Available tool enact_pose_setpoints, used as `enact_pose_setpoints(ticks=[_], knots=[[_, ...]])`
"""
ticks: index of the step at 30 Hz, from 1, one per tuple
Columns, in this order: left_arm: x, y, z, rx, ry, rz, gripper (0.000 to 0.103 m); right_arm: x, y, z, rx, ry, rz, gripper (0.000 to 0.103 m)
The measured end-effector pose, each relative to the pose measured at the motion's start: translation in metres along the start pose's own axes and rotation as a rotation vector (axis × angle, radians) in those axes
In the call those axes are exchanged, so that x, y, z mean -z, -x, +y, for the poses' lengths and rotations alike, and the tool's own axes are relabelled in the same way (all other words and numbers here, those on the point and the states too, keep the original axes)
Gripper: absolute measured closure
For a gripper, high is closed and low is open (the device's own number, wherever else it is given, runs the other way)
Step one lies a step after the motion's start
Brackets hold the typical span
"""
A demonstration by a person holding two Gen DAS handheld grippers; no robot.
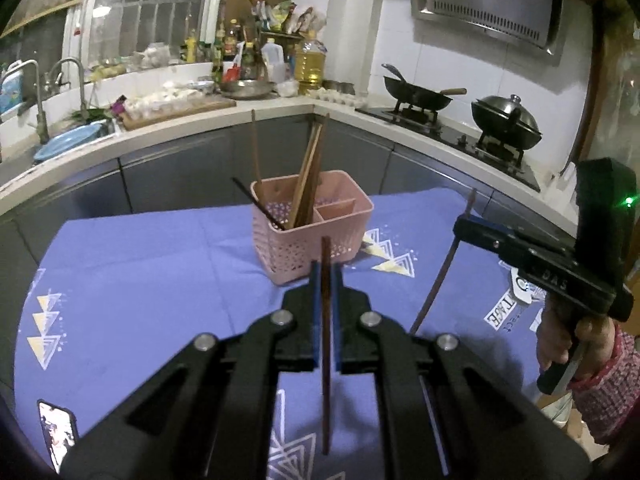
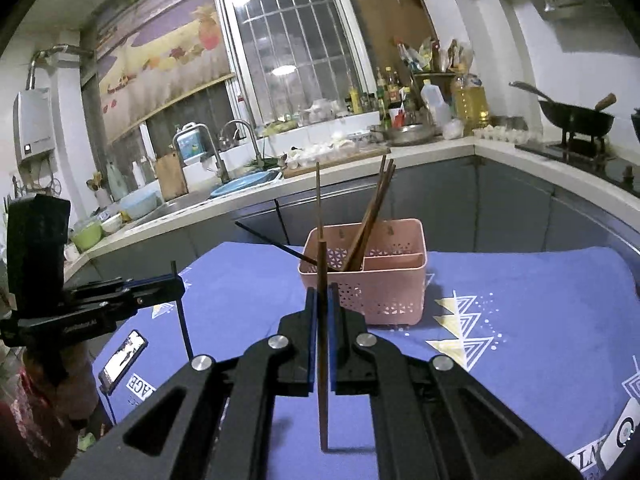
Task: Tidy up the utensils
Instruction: 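Lift both held chopsticks and carry them over the pink caddy, then lower the chopsticks into the caddy and open the left tool while the right tool opens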
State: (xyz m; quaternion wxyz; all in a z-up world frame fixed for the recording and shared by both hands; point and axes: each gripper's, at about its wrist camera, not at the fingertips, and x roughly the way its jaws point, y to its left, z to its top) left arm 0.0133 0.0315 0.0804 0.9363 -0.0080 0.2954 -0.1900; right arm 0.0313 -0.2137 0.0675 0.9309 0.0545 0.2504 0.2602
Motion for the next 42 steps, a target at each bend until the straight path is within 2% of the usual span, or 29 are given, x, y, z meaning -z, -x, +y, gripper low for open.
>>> enact_pose_setpoints(ticks=[6, 10, 14, 21, 25, 27, 33, 42], knots=[[0.010, -0.003, -0.001, 0.001, -0.012, 0.038, 0.099, 0.001, -0.001, 0.003, 0.015, 0.018, -0.005, 0.098], [-0.004, 0.002, -0.001, 0.010, -0.015, 0.008, 0.099, -0.007, 0.000, 0.005, 0.004, 0.020, -0.006, 0.098], [-0.040, 0.013, -0.002, 0.031, -0.019, -0.058, 0.099, -0.029, 0.005, 0.002, -0.004, 0.008, -0.045, 0.098], [-0.119, 0.019, 0.002, 0.012, -0.002, -0.196, 0.099, -0.101, 0.005, -0.002, 0.000, 0.026, -0.143, 0.098], [-0.163, 0.011, 0.009, -0.038, 0.021, -0.268, 0.099, -0.139, -0.003, -0.006, 0.019, 0.033, -0.203, 0.098], [-0.176, 0.002, 0.011, -0.068, 0.020, -0.278, 0.099, -0.153, -0.014, -0.008, 0.029, 0.035, -0.219, 0.098], [-0.185, -0.044, 0.027, -0.131, 0.022, -0.243, 0.099, -0.155, -0.062, -0.013, 0.059, 0.073, -0.224, 0.098], [-0.156, -0.097, 0.045, -0.124, 0.046, -0.117, 0.099, -0.125, -0.121, -0.020, 0.068, 0.057, -0.074, 0.098]])
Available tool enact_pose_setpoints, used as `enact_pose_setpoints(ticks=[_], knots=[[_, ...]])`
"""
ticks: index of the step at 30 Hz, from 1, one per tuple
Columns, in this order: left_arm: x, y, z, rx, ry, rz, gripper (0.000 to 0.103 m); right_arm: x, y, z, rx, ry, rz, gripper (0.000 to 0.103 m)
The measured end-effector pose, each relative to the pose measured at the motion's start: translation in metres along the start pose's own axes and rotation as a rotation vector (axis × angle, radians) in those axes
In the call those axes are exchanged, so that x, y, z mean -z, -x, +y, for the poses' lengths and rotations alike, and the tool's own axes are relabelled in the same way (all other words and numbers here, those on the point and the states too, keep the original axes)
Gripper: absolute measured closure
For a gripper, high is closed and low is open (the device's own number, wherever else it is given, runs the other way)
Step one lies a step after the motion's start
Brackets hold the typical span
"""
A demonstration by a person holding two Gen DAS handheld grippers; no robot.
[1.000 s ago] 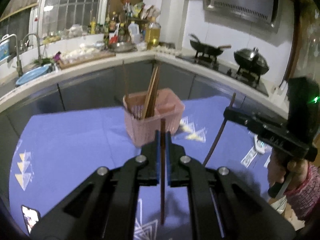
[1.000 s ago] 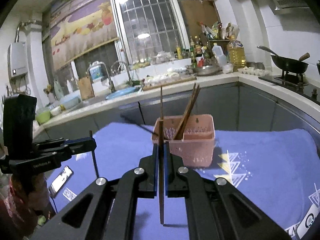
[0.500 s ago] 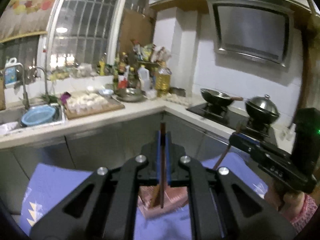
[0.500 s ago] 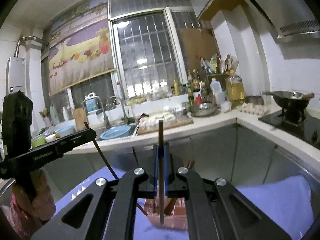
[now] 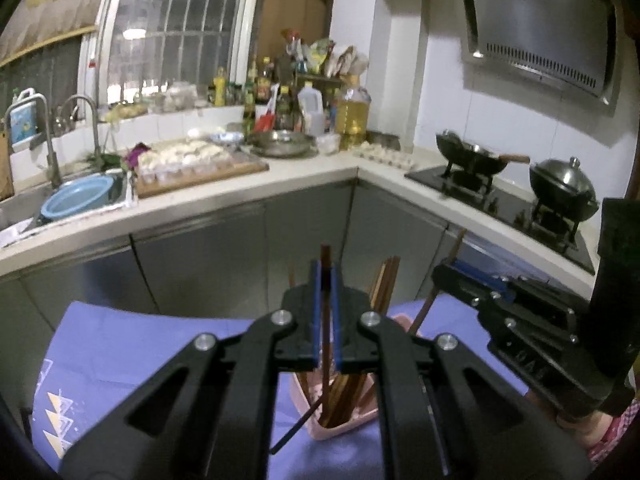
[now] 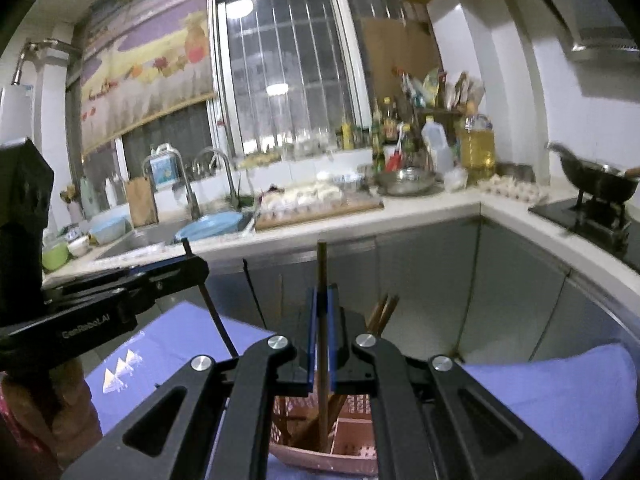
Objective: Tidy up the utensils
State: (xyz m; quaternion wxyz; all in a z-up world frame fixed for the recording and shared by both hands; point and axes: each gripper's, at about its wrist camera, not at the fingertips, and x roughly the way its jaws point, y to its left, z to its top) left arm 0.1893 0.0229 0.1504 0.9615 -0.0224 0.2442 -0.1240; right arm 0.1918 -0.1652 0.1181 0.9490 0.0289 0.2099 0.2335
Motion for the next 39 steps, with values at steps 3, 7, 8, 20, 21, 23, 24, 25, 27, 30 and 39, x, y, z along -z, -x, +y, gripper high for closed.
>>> enact_pose_setpoints(ticks=[3, 7, 8, 20, 21, 23, 24, 25, 27, 30, 39], knots=[[0.010, -0.012, -0.002, -0.012, -0.008, 0.031, 0.099, 0.011, -0.010, 0.004, -0.002, -0.006, 0.037, 0.098], [0.023, -0.017, -0.004, -0.055, -0.020, 0.065, 0.095, 0.020, -0.017, 0.003, -0.013, -0.047, 0.091, 0.095], [0.024, -0.013, -0.004, -0.057, -0.016, 0.064, 0.093, 0.020, -0.016, 0.003, -0.013, -0.049, 0.095, 0.092], [0.021, 0.122, 0.002, -0.040, 0.084, -0.183, 0.075, -0.004, 0.079, 0.010, -0.042, -0.109, -0.081, 0.079], [0.027, 0.132, 0.003, -0.040, 0.091, -0.196, 0.070, -0.001, 0.094, 0.009, -0.045, -0.124, -0.106, 0.078], [0.048, 0.153, 0.006, -0.047, 0.106, -0.218, 0.067, 0.012, 0.117, 0.006, -0.050, -0.158, -0.136, 0.075], [0.060, 0.160, 0.008, -0.055, 0.112, -0.219, 0.067, 0.024, 0.129, 0.004, -0.048, -0.178, -0.143, 0.072], [0.075, 0.165, 0.010, -0.065, 0.120, -0.212, 0.067, 0.041, 0.139, 0.002, -0.045, -0.199, -0.142, 0.069], [0.103, 0.166, 0.015, -0.079, 0.135, -0.170, 0.067, 0.071, 0.151, 0.002, -0.022, -0.224, -0.112, 0.062], [0.150, 0.156, 0.021, -0.135, 0.164, -0.054, 0.067, 0.121, 0.158, 0.006, 0.034, -0.246, -0.026, 0.061], [0.229, 0.134, 0.010, -0.293, 0.099, 0.156, 0.067, 0.205, 0.165, 0.027, 0.021, -0.375, 0.180, 0.060]])
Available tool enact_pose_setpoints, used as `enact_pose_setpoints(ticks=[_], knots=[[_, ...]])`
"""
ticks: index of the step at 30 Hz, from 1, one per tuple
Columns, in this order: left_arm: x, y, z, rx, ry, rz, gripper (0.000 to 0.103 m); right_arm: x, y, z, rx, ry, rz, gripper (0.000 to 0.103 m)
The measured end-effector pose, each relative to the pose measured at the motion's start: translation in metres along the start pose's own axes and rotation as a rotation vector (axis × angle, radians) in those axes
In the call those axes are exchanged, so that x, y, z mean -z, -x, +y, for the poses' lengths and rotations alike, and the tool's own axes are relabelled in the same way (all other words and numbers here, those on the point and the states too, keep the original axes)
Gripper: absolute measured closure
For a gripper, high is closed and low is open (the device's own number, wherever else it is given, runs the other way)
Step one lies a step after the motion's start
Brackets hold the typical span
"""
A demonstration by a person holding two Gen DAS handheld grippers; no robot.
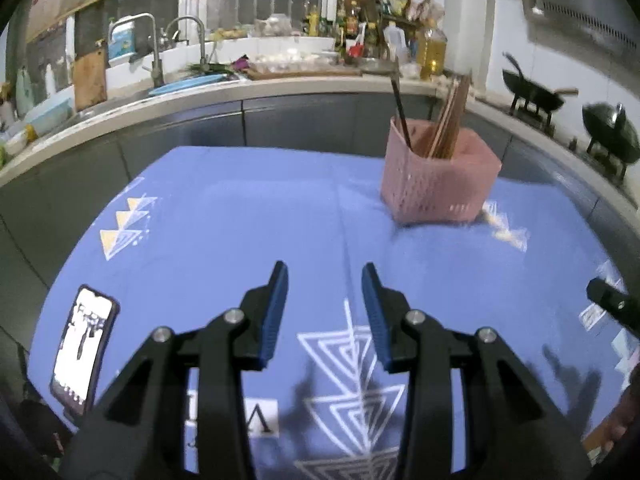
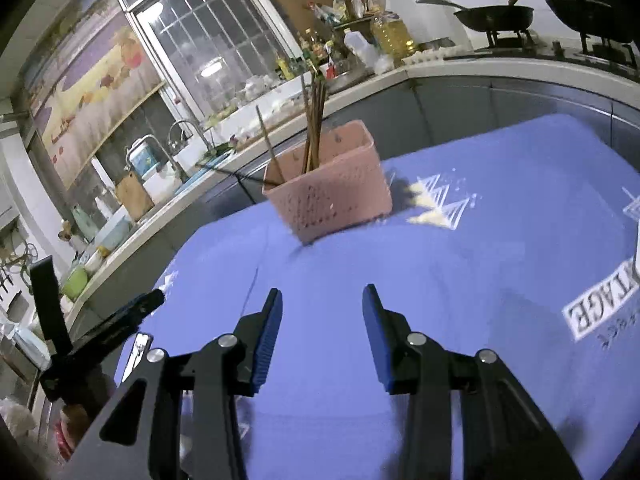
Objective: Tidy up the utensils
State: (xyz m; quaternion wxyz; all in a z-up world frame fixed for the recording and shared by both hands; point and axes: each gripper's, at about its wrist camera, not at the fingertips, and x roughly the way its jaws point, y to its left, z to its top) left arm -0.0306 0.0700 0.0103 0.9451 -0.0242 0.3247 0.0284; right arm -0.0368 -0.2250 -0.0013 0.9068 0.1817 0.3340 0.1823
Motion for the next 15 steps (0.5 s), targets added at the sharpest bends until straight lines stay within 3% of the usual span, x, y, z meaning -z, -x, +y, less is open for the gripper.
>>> enact_pose_setpoints(ticks=[9, 12, 15], knots=[[0.002, 0.014, -0.018, 0.017, -0.037, -0.024, 0.066, 0.017, 0.010, 0.040, -0.028, 0.110, -0.016, 0.059], [0.001, 0.018, -0.023, 0.016, -0.050, -0.032, 0.049, 0.018, 0.012, 0.043, -0.035, 0.116, -0.018, 0.056], [0.002, 0.021, -0.029, 0.012, -0.067, -0.043, 0.047, 0.017, 0.011, 0.041, -0.041, 0.102, -0.011, 0.055]])
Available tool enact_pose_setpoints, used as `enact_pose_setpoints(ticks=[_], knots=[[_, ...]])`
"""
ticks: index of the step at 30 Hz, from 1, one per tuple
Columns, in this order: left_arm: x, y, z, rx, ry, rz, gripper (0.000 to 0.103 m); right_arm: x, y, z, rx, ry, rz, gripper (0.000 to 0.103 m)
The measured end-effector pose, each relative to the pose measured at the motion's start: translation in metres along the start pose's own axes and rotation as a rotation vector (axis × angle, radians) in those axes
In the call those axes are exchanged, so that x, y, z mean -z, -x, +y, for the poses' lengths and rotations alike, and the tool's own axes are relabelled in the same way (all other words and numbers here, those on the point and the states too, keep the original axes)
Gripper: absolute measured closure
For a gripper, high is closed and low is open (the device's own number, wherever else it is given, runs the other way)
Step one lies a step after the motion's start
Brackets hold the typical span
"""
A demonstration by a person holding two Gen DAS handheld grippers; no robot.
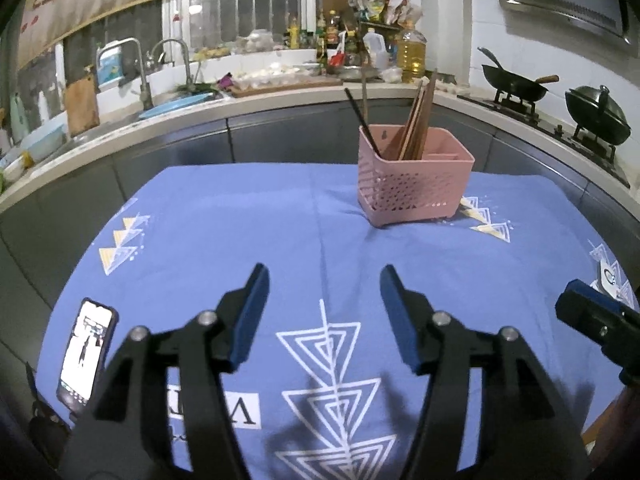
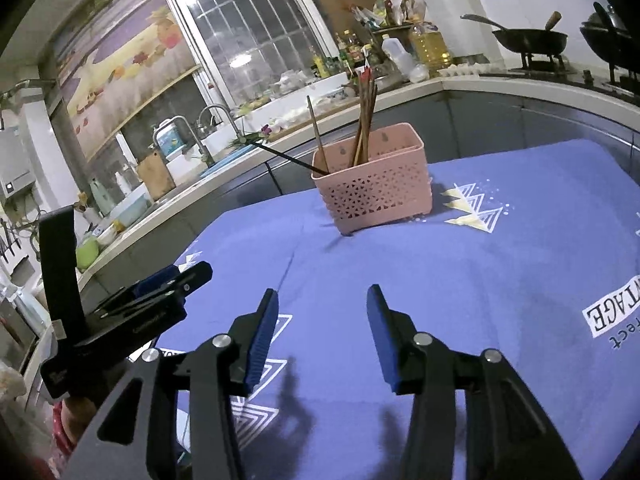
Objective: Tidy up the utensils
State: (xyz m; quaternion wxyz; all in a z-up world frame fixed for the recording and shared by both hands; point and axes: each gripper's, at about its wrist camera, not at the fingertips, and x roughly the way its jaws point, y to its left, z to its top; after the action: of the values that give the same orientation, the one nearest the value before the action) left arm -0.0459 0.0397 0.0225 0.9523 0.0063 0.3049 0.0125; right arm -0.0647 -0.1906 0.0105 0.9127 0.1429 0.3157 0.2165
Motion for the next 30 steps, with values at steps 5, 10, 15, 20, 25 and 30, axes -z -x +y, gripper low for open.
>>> enact_pose_setpoints(ticks=[5, 10, 15, 20, 25, 30], knots=[[-0.002, -0.001, -0.005, 0.003, -0.005, 0.004, 0.041, 0.000, 0.000, -0.005, -0.009, -0.027, -0.004, 0.055], [-0.005, -0.001, -0.008, 0.005, -0.003, -0.002, 0.038, -0.003, 0.000, -0.005, -0.016, -0.034, -0.015, 0.055], [-0.006, -0.001, -0.010, 0.009, -0.005, -0.008, 0.037, -0.005, 0.002, -0.009, -0.023, -0.058, -0.024, 0.055], [-0.008, -0.002, -0.012, 0.011, -0.007, -0.010, 0.032, -0.007, 0.005, -0.012, -0.028, -0.067, -0.045, 0.055], [-0.008, -0.003, -0.014, -0.001, -0.016, -0.009, 0.025, -0.007, 0.005, -0.018, -0.021, -0.089, -0.055, 0.055], [-0.007, -0.007, -0.017, -0.016, -0.024, 0.003, 0.024, -0.007, 0.006, -0.027, -0.003, -0.117, -0.070, 0.055]])
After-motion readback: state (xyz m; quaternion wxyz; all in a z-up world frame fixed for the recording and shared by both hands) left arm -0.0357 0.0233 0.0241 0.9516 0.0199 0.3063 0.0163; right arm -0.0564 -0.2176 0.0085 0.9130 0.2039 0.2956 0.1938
